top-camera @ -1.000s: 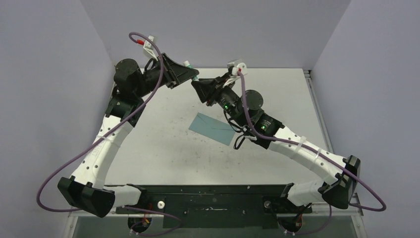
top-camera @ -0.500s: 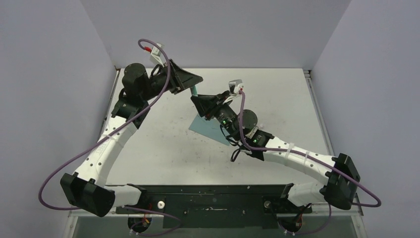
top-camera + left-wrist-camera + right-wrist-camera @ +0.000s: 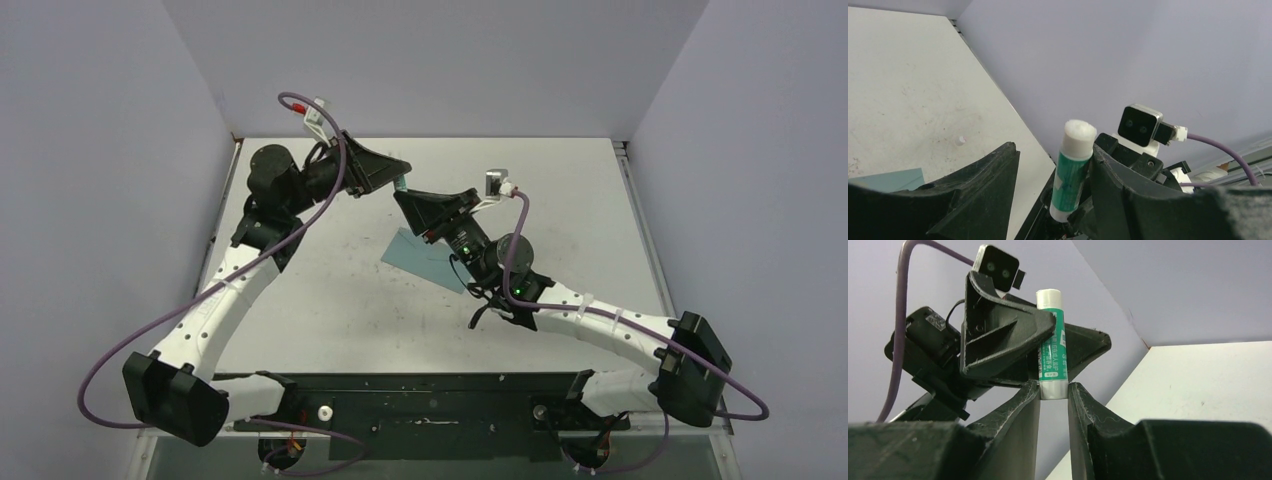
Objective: Place the letter into the envelope and seal it
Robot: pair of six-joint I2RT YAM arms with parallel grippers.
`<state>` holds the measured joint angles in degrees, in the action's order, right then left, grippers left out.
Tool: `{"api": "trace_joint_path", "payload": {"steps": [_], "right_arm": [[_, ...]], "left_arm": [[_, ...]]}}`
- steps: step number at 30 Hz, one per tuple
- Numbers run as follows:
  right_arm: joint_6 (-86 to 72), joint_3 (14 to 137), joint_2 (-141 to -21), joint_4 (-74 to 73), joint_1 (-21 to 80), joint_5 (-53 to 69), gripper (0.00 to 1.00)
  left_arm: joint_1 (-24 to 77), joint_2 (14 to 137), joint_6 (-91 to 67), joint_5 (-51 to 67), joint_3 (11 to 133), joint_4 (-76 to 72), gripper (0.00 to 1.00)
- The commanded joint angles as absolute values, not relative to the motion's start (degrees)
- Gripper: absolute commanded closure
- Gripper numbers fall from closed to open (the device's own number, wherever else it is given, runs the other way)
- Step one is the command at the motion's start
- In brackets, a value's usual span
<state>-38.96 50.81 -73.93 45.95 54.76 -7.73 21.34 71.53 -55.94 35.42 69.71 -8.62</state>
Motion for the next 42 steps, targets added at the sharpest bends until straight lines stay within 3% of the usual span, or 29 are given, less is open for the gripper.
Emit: {"api": "trace_joint_path", "payload": {"steps": [1,6,24,27,31,34,38,40,42], "right_arm": [[-42.89,50.26,-71.23,52.37,53.51,-8.61,0.95],[-46.27,49.27,-71.12,54.22,51.92,-7.65,0.95],[-51.13,49.28,-72.51,56.22,49.89,-0.45,0.95],[-51.31,48.84,-72.4,55.61,49.76,1.33,0.95],[-52.3,47.89,-72.15,56.2,49.62,1.5,0.95],[-52.93,47.51,-71.81,56.67,49.27,1.41,0.95],[-53.64,47.22,-71.26,56.81,48.82,1.41,0.95],[-53.86,46.98,-71.11,56.95,48.63,1.32,0.95],[-53.29,46.93,-70.55,56.08,48.6,0.86,0.93]], "left_arm": [[21.94,69.07,-57.34,39.04,67.55,-18.07,0.5],[22.79,68.56,-57.91,40.79,65.62,-21.68,0.55],[23.49,70.74,-58.04,39.67,65.97,-22.88,0.57],[23.47,71.19,-58.27,38.74,66.56,-22.69,0.5],[23.4,71.47,-58.0,38.52,66.9,-22.39,0.5],[23.38,71.16,-57.34,38.35,66.38,-21.96,0.6],[23.38,71.07,-56.95,38.71,65.54,-22.01,0.81],[23.38,70.79,-56.37,39.31,65.29,-22.26,0.97],[23.38,70.5,-55.18,39.68,64.98,-22.19,1.0]]}}
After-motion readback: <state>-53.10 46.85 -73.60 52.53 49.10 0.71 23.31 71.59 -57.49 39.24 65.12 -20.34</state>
